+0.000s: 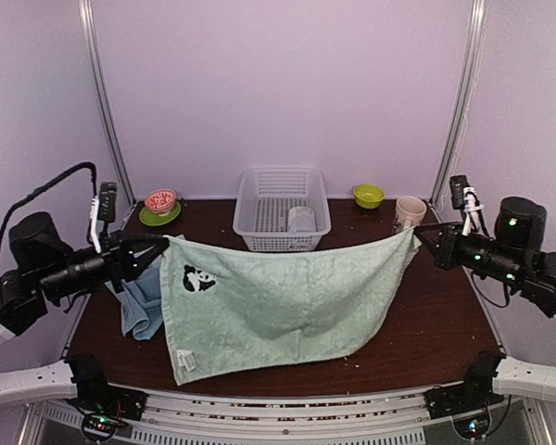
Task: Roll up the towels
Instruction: Fold the towel at the center of the board.
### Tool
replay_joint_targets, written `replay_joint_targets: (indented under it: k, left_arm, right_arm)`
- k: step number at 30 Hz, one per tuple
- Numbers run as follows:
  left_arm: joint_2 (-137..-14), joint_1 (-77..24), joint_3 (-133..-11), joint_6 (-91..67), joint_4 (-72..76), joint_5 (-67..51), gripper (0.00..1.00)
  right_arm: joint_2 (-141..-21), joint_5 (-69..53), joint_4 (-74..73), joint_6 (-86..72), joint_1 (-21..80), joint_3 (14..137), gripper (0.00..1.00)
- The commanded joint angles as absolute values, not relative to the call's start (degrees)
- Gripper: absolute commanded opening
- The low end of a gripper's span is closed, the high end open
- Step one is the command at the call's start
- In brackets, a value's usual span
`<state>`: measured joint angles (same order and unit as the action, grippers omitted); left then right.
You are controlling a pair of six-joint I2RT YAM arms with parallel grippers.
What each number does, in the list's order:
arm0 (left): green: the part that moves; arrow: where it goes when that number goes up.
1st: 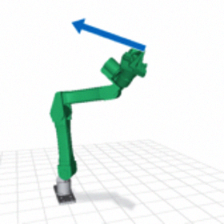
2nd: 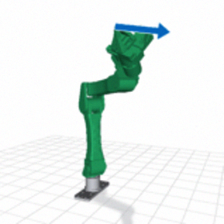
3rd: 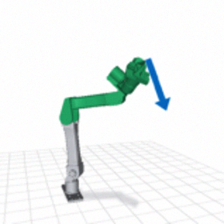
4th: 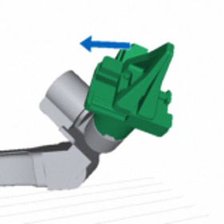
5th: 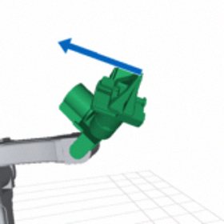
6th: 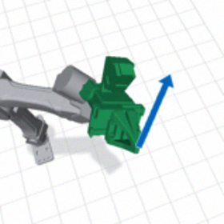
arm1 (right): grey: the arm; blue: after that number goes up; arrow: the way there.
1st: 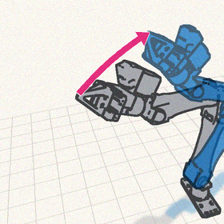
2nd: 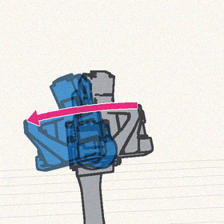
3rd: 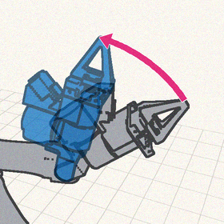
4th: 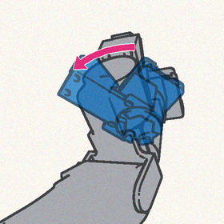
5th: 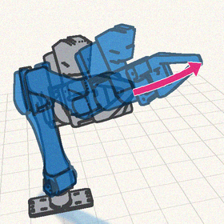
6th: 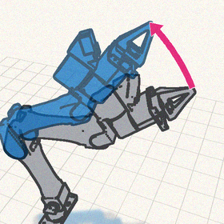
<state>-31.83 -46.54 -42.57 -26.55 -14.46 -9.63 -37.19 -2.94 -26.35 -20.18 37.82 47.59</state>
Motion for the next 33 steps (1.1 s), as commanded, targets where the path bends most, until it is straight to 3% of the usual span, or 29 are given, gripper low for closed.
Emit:
replay_joint_targets:
  k: [1, 6, 15, 24, 33]
  left_arm:
    - [-45.8, -39.7, -37.3, -28.0, -5.5, -6.6, 0.00]
    - [-59.4, -34.3, -36.5, -29.6, 8.1, -4.6, 0.00]
    - [-78.1, -32.9, -38.7, -31.6, 14.2, 1.2, 0.00]
    - [-77.6, -32.8, -38.3, -30.1, 12.8, 5.4, 0.00]
    - [-69.6, -33.0, -31.3, -29.9, 9.1, 0.2, 0.00]
  right_arm:
    - [-46.3, -1.4, -18.2, -27.5, 32.1, 41.3, 0.00]
    - [-57.0, 3.7, -10.7, -30.2, 30.7, 39.8, 0.00]
    - [-72.5, 8.2, -7.6, -29.7, 29.9, 42.5, 0.00]
    - [-78.8, 7.9, -6.6, -26.8, 30.0, 45.6, 0.00]
    - [-74.1, 5.7, -9.4, -27.2, 31.7, 39.4, 0.00]
